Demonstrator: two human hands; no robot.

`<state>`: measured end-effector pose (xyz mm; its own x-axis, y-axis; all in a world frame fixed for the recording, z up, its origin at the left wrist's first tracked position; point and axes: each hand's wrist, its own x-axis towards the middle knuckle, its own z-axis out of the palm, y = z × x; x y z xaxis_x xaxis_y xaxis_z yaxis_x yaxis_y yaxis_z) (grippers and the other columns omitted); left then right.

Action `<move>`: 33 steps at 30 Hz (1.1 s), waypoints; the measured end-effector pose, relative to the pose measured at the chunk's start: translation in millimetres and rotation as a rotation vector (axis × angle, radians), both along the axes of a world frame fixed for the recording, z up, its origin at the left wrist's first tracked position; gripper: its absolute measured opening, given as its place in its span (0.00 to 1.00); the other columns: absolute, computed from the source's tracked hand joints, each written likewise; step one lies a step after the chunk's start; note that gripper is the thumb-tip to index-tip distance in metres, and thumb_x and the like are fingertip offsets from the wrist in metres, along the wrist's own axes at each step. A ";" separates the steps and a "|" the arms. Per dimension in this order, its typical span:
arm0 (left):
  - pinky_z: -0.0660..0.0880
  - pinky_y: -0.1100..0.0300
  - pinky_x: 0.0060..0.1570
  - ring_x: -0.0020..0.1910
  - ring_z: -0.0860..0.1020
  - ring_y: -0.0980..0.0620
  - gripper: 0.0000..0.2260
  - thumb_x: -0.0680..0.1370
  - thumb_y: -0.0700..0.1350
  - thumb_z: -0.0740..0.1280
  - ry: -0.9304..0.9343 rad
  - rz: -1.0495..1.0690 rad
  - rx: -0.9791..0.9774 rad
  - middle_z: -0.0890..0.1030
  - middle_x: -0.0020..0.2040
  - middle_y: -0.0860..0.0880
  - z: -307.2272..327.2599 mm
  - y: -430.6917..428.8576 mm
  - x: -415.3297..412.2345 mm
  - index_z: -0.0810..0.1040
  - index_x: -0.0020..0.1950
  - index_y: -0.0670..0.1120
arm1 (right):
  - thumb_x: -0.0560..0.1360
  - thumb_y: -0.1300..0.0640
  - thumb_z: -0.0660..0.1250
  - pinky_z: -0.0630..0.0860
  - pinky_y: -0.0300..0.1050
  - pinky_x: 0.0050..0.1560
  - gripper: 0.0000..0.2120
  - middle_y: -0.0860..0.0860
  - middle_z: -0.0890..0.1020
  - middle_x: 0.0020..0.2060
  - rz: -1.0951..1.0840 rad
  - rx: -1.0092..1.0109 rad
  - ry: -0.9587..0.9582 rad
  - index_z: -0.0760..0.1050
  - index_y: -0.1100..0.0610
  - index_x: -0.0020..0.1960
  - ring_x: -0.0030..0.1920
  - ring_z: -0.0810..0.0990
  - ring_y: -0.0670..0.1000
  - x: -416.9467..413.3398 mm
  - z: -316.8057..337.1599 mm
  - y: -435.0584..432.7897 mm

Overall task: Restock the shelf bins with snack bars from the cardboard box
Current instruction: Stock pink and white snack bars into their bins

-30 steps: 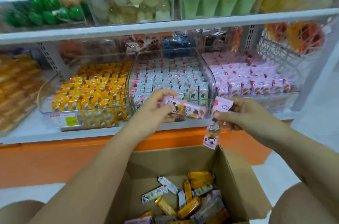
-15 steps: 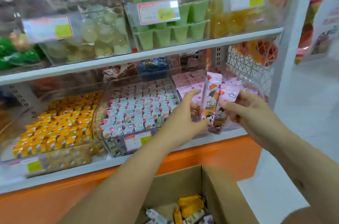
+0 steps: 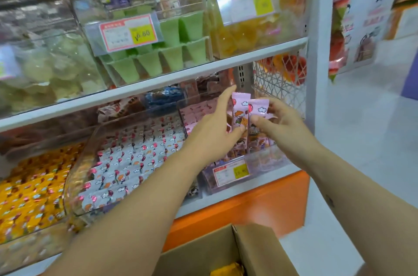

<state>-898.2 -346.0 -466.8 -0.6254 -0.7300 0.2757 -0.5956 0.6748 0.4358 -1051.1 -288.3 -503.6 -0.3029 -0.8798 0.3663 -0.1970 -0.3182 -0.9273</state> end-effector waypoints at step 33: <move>0.45 0.41 0.72 0.70 0.63 0.52 0.20 0.81 0.57 0.56 -0.338 0.189 -0.371 0.69 0.68 0.56 -66.0 -9.5 29.1 0.63 0.73 0.61 | 0.79 0.56 0.62 0.70 0.42 0.41 0.16 0.53 0.82 0.50 -0.105 0.300 0.737 0.70 0.52 0.67 0.43 0.77 0.51 6.2 -29.7 -30.4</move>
